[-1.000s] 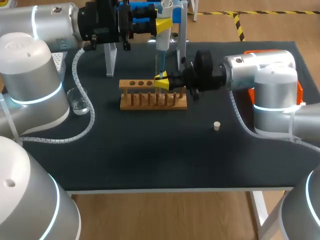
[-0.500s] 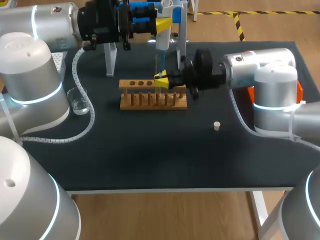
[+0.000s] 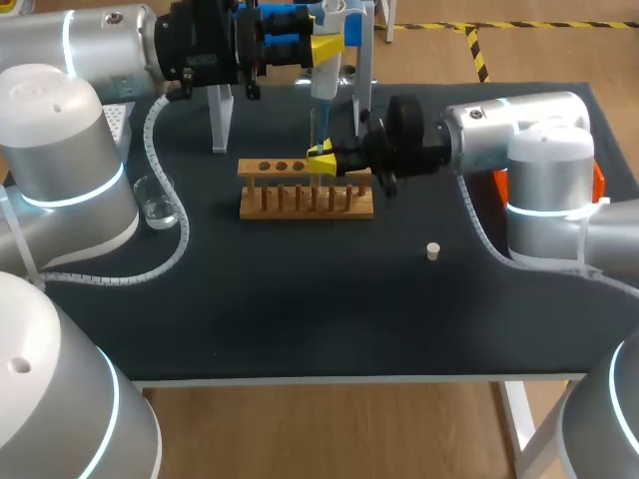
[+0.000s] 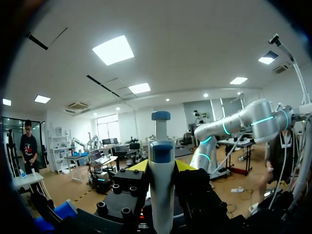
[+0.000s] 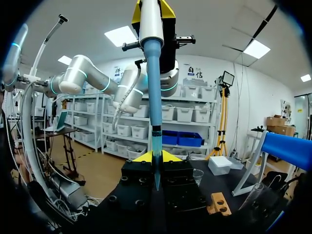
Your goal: Invert the test tube, pick up the pipette, mount the tip to pipette, aspirate from beaker and dispense into the tube, eject the tip, return the pipette, and cap with the stopper.
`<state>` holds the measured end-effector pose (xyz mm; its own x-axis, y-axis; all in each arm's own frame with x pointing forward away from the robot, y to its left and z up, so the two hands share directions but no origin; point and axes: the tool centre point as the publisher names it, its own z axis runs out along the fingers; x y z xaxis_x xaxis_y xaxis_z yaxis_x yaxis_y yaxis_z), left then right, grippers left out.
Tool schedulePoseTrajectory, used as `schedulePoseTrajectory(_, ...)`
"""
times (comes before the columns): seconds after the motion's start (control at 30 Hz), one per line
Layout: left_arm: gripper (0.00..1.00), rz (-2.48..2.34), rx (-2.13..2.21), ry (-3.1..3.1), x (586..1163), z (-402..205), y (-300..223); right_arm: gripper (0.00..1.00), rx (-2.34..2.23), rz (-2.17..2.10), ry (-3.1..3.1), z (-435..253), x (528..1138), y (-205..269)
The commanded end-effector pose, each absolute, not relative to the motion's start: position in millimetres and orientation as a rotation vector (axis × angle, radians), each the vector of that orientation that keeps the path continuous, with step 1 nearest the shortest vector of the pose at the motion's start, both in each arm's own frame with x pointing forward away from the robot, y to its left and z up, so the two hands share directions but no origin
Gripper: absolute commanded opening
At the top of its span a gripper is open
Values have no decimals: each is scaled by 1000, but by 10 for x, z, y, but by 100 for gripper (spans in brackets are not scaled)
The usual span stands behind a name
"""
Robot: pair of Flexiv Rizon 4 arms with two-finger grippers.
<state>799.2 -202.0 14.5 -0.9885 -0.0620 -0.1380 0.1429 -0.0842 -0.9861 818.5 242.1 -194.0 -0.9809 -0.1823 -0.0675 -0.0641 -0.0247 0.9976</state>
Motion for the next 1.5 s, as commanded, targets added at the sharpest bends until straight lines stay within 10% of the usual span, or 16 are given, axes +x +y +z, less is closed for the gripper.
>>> schedulePoseTrajectory(0.03, 0, -2213, 92, 2028, 7997, 127, -2016, 0, 276, -2166, -2135, -1898, 8192, 2417)
schedulePoseTrajectory(1.13, 0, -2213, 92, 2028, 7997, 127, -2016, 0, 310, -2161, -2127, -1748, 8192, 2435)
schedulePoseTrajectory(1.17, 0, -2213, 92, 2028, 7997, 127, -2016, 9, 312, -2157, -2130, -1762, 8185, 2437)
schedulePoseTrajectory(1.23, 0, -2213, 92, 2028, 7997, 127, -2016, 52, 303, -2151, -2137, -1791, 8176, 2435)
schedulePoseTrajectory(1.27, 0, -2213, 92, 2028, 7997, 127, -2016, 91, 299, -2149, -2138, -1807, 8173, 2434)
schedulePoseTrajectory(1.3, 0, -2213, 92, 2028, 7997, 127, -2016, 100, 296, -2147, -2137, -1823, 8170, 2432)
schedulePoseTrajectory(1.5, 0, -2213, 92, 2028, 7997, 127, -2016, 100, 275, -2137, -2140, -1902, 8161, 2394)
